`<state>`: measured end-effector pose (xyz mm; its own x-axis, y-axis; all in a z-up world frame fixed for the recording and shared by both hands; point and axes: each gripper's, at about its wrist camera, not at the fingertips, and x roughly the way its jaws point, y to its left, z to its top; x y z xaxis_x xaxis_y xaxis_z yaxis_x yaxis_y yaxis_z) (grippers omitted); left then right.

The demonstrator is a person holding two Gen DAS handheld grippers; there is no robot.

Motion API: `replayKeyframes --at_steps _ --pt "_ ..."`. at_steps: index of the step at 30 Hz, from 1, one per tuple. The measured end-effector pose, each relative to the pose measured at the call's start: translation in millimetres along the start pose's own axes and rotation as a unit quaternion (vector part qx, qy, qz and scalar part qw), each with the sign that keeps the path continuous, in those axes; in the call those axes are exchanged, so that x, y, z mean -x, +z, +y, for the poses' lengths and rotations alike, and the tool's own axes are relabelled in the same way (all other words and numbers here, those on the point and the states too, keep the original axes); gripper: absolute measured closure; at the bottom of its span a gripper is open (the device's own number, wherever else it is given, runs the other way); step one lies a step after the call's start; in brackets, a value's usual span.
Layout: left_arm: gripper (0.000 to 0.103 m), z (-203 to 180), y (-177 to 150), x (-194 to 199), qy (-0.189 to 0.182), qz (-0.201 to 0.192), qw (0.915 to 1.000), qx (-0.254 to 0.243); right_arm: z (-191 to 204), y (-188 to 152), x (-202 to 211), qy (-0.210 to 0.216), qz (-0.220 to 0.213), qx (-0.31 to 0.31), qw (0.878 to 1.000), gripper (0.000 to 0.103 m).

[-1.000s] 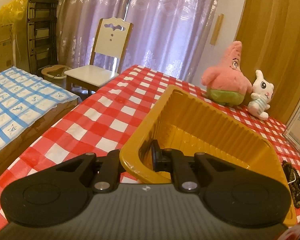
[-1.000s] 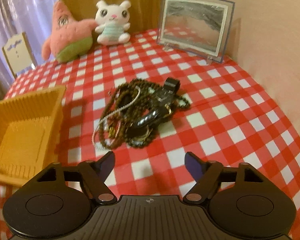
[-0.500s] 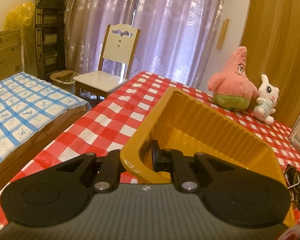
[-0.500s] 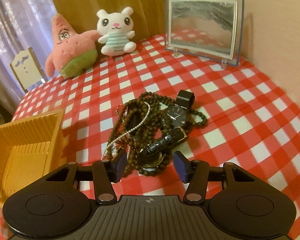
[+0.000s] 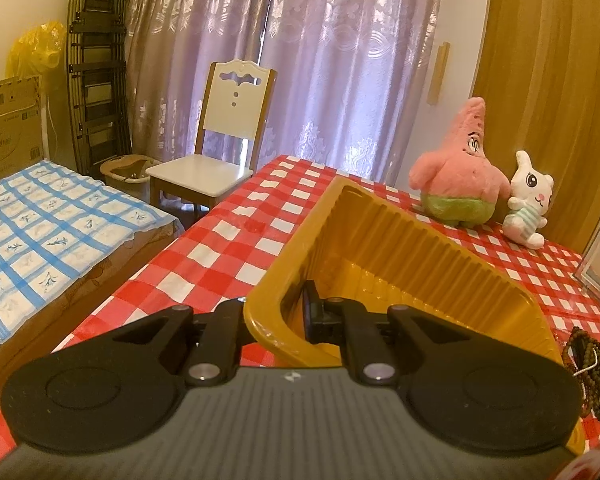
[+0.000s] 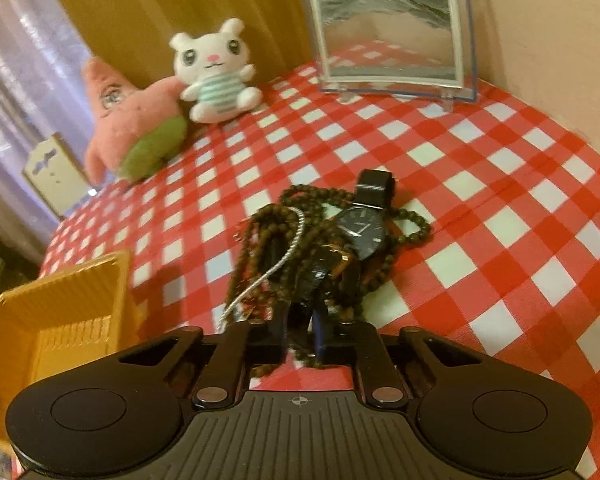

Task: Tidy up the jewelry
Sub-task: 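Grasp a black bracelet from the jewelry pile with the right gripper, then carry the black bracelet into the orange tray and open the right gripper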

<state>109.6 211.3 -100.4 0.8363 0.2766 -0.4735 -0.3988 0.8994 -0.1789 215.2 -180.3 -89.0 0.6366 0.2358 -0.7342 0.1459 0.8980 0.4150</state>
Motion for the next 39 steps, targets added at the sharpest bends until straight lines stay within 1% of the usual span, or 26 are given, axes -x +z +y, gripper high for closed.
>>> replayKeyframes --at_steps 4,7,9,10,12,13,15,17,19,21,24,27,30,33,35,36,39 --pt "0.093 -0.1 -0.1 0.0 0.0 0.0 1.0 0.0 6.2 -5.4 15.5 0.006 -0.002 0.051 0.999 0.096" --pt "0.093 -1.2 0.1 2.1 0.0 -0.001 1.0 -0.002 10.8 -7.9 26.2 0.011 0.005 0.079 0.997 0.097" --pt "0.093 -1.1 0.3 2.5 0.0 -0.001 1.0 -0.002 16.7 -9.0 33.3 0.019 0.005 0.103 0.995 0.097" --pt "0.093 -1.1 0.3 2.5 0.0 -0.001 1.0 -0.002 23.7 -9.4 37.4 0.024 0.003 0.126 0.992 0.097" --pt "0.093 -1.9 0.5 3.6 0.0 -0.002 1.0 -0.003 41.9 -11.1 42.8 0.037 -0.002 0.182 0.983 0.097" --pt "0.093 -3.0 0.8 5.1 0.0 -0.002 1.0 -0.004 54.5 -12.1 45.4 0.049 -0.007 0.211 0.976 0.097" --pt "0.093 -3.7 1.4 8.2 0.0 -0.003 1.0 -0.004 76.3 -13.9 47.2 0.078 -0.008 0.247 0.966 0.097" --pt "0.094 -4.5 2.1 9.7 0.0 -0.004 1.0 -0.005 96.6 -15.9 45.4 0.111 -0.001 0.269 0.957 0.097" --pt "0.094 -5.9 2.7 12.6 -0.001 -0.005 1.0 -0.006 120.5 -22.9 40.3 0.14 0.008 0.299 0.944 0.097" --pt "0.094 -7.4 3.0 14.8 -0.001 -0.006 1.0 -0.007 138.3 -30.8 31.9 0.158 0.022 0.323 0.933 0.097" --pt "0.095 -7.8 3.0 15.6 -0.001 -0.006 1.0 -0.007 158.5 -43.8 13.8 0.164 0.051 0.357 0.918 0.097" --pt "0.095 -8.0 3.0 16.3 -0.001 -0.008 0.9999 -0.008 169.8 -57.1 -4.8 0.15 0.08 0.388 0.906 0.097" --pt "0.095 -8.9 2.6 18.9 -0.002 -0.01 0.9999 -0.009 175.0 -65.9 -23.2 0.13 0.107 0.406 0.898 0.097" --pt "0.095 -9.6 1.9 20.5 -0.003 -0.011 0.9999 -0.009 175.9 -70.7 -36.1 0.12 0.124 0.406 0.897 0.097" --pt "0.095 -9.8 1.8 21.2 -0.003 -0.013 0.9999 -0.011 175.7 -72.3 -38.5 0.12 0.126 0.404 0.898 0.097" --pt "0.095 -9.9 1.7 21.6 -0.002 -0.013 0.9998 -0.011 175.2 -73.0 -40.6 0.121 0.124 0.4 0.9 0.096" --pt "0.095 -10.8 1.4 19.8 -0.001 -0.013 0.9998 -0.012 172.2 -70.4 -40.2 0.128 0.129 0.375 0.909 0.088"
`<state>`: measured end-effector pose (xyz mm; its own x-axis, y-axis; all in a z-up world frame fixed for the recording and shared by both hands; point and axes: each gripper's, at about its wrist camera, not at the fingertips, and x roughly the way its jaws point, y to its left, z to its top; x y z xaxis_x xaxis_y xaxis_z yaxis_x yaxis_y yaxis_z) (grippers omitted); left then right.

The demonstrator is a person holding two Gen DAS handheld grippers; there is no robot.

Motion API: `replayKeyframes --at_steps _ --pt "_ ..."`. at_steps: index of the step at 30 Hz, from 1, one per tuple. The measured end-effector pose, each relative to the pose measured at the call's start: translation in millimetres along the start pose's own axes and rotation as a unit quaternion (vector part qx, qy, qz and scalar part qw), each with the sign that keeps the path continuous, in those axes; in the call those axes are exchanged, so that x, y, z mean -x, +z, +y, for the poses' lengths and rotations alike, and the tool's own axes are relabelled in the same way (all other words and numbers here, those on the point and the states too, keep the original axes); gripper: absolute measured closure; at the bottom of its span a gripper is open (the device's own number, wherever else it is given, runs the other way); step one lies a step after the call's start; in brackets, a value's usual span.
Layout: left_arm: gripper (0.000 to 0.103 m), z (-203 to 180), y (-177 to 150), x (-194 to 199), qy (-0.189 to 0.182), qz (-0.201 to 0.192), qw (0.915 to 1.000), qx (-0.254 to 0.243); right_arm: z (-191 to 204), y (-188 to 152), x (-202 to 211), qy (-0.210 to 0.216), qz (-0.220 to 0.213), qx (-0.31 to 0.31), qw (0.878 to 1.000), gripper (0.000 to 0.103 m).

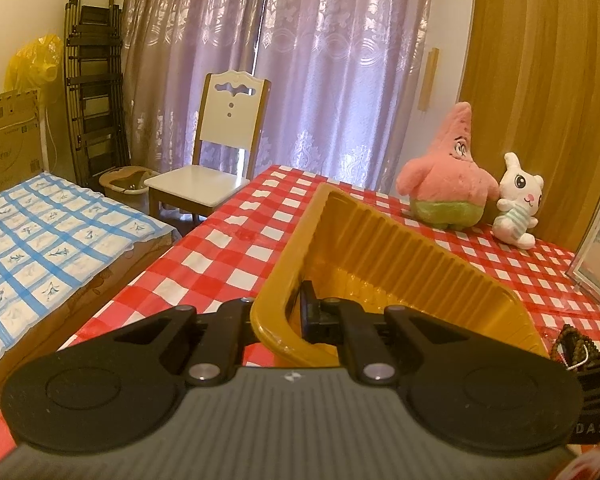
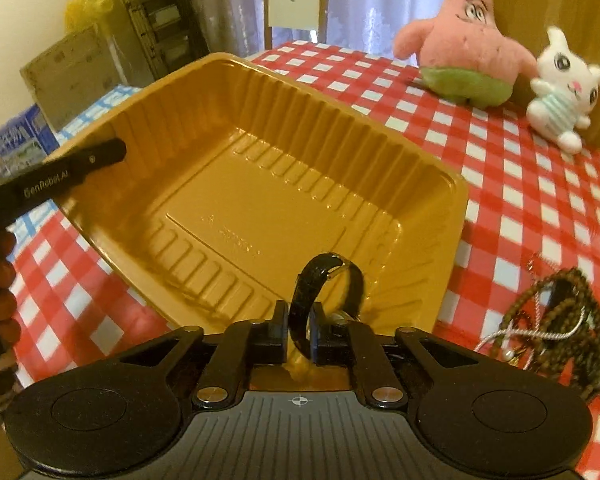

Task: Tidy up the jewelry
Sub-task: 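Carry the black bracelet into the orange tray and open the right gripper, then grasp a dark beaded necklace from the pile with the right gripper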

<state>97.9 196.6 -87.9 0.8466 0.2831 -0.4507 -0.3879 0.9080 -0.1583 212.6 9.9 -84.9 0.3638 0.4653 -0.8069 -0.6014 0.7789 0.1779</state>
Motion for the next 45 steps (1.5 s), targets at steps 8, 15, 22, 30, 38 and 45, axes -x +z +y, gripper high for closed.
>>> replayKeyframes --at_steps 8,15,22,30,38,45 --pt "0.095 0.0 -0.3 -1.0 0.002 0.0 1.0 -0.004 -21.9 -11.1 43.6 0.023 -0.073 -0.074 0.994 0.057" --pt "0.095 -0.3 0.4 -2.0 0.003 0.0 1.0 -0.006 -63.1 -47.7 72.6 -0.018 -0.079 -0.153 0.985 0.057" --pt "0.094 0.1 0.4 -2.0 0.004 0.0 1.0 -0.006 -124.3 -85.8 93.4 -0.099 -0.067 -0.238 0.964 0.058" --pt "0.094 -0.1 -0.6 -3.1 0.006 0.0 0.9999 -0.01 -170.4 -88.1 97.2 -0.13 -0.072 -0.286 0.947 0.07" --pt "0.094 -0.6 -0.3 -3.7 0.007 0.0 0.9999 -0.01 -192.0 -70.0 74.9 -0.138 -0.072 -0.298 0.942 0.077" --pt "0.094 -2.1 1.5 -5.0 0.006 -0.001 0.9999 -0.012 -195.5 -66.8 58.7 -0.145 -0.069 -0.292 0.943 0.085"
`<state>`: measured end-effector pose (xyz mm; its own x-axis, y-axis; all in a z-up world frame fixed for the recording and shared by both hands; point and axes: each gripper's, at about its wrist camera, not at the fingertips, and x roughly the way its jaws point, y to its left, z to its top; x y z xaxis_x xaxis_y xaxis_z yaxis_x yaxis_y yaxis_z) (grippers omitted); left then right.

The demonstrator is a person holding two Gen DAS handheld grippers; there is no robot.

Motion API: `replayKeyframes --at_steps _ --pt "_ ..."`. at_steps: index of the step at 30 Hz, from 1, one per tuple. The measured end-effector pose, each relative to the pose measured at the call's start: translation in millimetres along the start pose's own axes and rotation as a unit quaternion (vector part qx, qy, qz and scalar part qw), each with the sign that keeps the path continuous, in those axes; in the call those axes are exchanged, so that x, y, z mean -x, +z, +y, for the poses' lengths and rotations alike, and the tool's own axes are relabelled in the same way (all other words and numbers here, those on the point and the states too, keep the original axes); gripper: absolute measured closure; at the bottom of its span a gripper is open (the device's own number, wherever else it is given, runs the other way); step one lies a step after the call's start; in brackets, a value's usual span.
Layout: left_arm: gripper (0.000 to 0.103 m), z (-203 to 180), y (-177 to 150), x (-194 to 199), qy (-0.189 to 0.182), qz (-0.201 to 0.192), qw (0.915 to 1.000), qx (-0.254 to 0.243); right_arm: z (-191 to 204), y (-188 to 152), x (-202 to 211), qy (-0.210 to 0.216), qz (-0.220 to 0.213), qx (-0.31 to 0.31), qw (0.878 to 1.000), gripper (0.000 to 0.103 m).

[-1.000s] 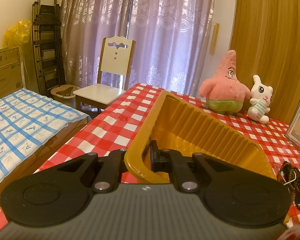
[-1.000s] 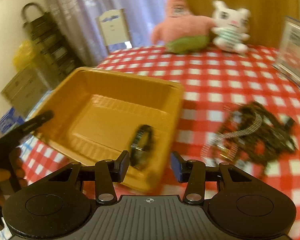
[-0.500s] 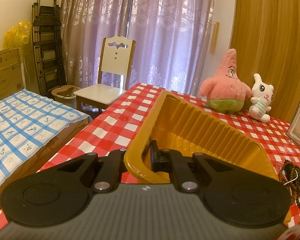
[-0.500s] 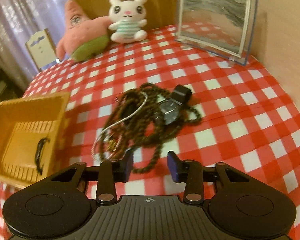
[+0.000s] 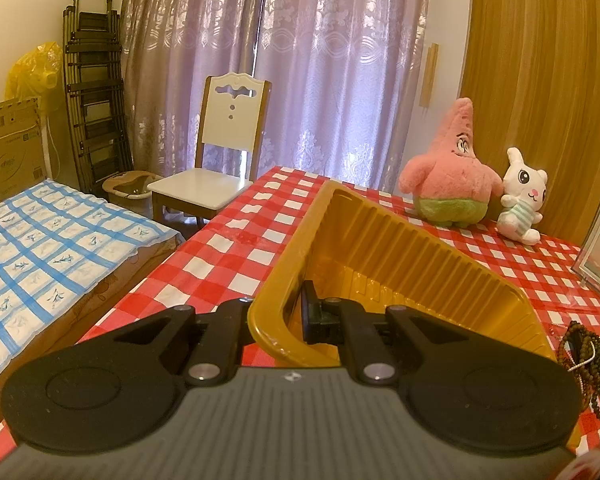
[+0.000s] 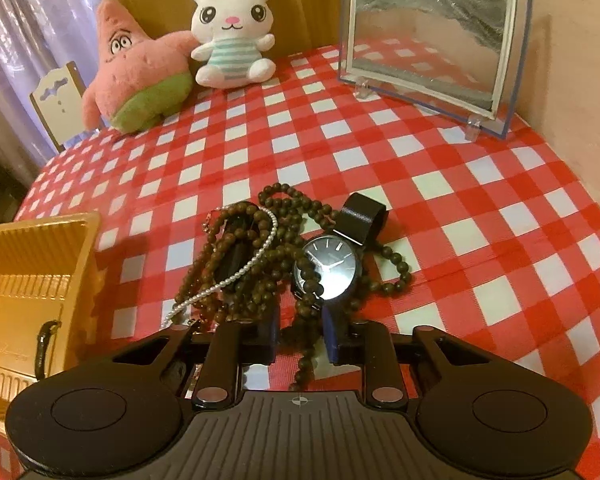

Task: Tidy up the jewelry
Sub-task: 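Grasp a dark beaded necklace from the pile with the right gripper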

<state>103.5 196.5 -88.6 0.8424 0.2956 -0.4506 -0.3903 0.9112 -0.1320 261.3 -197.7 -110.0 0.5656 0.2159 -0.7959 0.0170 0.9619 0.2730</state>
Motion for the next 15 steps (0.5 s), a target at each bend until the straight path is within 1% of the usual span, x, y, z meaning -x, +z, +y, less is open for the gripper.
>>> replayKeyframes --at_steps 1,3,4,6,11,15 --pt "0.094 0.3 0.2 -0.3 0.0 0.0 1.0 0.0 0.1 -0.9 0.8 0.001 -0.003 0.003 1.0 0.088" --pt "0.094 0.0 0.3 -0.3 0.0 0.0 1.0 -0.001 -0.5 -1.7 2.2 0.003 -0.003 0.006 1.0 0.09" --pt "0.094 -0.1 0.4 -0.3 0.0 0.001 1.0 0.0 -1.9 -2.2 4.0 0.005 -0.003 0.005 1.0 0.095" --pt "0.094 -0.5 0.6 -0.3 0.0 0.001 1.0 0.0 -3.6 -1.9 7.9 0.013 -0.004 -0.001 1.0 0.096" --pt "0.094 -0.7 0.5 -0.3 0.0 0.0 1.0 0.0 -13.2 0.3 26.5 0.046 -0.015 -0.046 0.998 0.096" --pt "0.094 -0.9 0.3 -0.5 0.0 0.001 1.0 0.0 -18.9 3.0 44.0 0.064 -0.028 -0.072 0.995 0.096"
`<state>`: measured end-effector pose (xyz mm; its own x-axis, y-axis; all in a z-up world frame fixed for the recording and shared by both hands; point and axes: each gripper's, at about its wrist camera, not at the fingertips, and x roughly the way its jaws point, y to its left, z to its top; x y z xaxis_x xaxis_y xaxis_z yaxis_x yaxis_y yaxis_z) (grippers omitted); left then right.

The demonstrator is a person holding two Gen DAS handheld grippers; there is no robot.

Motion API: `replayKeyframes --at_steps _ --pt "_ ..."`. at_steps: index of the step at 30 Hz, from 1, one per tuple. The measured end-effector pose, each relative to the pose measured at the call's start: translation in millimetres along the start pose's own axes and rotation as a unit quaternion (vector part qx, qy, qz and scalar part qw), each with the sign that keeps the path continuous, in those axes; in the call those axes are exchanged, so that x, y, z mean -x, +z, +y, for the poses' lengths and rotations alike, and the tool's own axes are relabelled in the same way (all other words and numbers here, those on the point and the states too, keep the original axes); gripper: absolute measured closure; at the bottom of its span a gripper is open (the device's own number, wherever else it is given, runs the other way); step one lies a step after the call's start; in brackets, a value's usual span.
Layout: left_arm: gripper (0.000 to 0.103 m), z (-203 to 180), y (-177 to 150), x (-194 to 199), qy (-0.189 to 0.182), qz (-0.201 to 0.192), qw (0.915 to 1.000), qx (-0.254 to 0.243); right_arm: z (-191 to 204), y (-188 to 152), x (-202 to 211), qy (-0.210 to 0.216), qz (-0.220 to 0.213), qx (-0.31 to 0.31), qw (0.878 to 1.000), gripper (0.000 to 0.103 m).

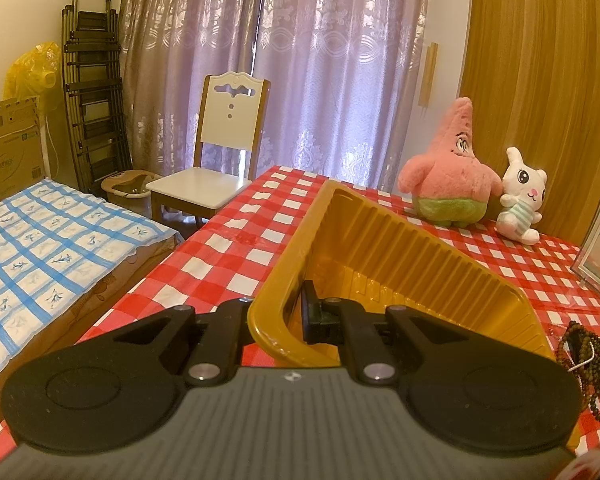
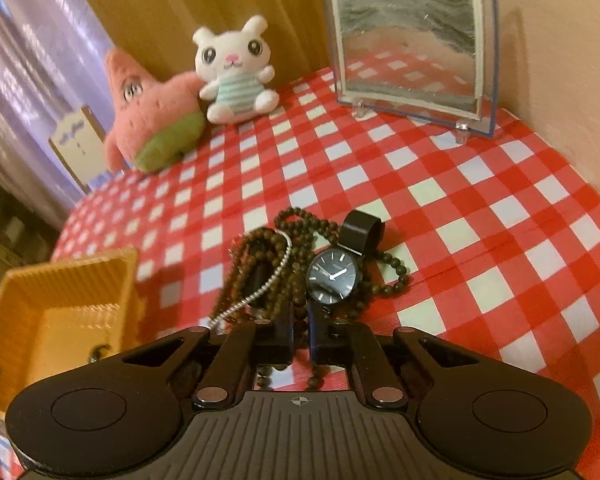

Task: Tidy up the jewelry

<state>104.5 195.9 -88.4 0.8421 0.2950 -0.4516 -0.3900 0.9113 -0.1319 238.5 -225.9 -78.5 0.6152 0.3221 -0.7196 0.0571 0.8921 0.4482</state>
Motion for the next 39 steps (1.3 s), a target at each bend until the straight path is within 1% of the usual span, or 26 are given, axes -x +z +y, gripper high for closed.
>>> replayKeyframes --at_steps 3,7,11,17,19,24,28,32,39 --pt "0.094 -0.1 0.1 0.0 0.0 0.0 1.0 0.0 -0.4 2.9 13.3 0.012 -0.007 -0.014 1.0 0.096" --pt "0.094 0.1 0.2 0.0 0.0 0.0 1.0 0.0 4.7 3.0 26.8 0.021 -0.013 -0.012 1.0 0.096" --pt "0.094 0.1 0.3 0.0 0.0 -0.001 1.0 0.0 12.2 0.2 35.7 0.038 -0.013 -0.012 0.999 0.096" --pt "0.094 -1.9 -0.5 -0.3 -0.001 0.0 1.0 -0.001 40.7 -5.4 41.7 0.085 -0.004 0.002 0.996 0.096" --pt "0.094 -2.3 -0.6 -0.4 -0.001 0.0 1.0 0.0 55.3 -9.1 40.6 0.108 0.004 0.01 0.994 0.096" --pt "0.094 -2.8 -1.1 -0.7 -0.002 0.0 1.0 0.0 97.5 -21.3 27.2 0.168 0.035 0.032 0.985 0.096" --pt "0.094 -2.8 -1.2 -0.7 -0.002 0.0 1.0 0.0 137.2 -33.1 12.2 0.204 0.055 0.067 0.975 0.096" --pt "0.095 -4.5 -2.2 -1.3 -0.003 0.001 1.0 0.001 167.2 -45.5 -5.9 0.22 0.073 0.095 0.968 0.096" --pt "0.095 -7.7 -4.0 -0.7 -0.004 0.002 1.0 0.001 193.2 -60.3 -31.0 0.214 0.089 0.13 0.964 0.096"
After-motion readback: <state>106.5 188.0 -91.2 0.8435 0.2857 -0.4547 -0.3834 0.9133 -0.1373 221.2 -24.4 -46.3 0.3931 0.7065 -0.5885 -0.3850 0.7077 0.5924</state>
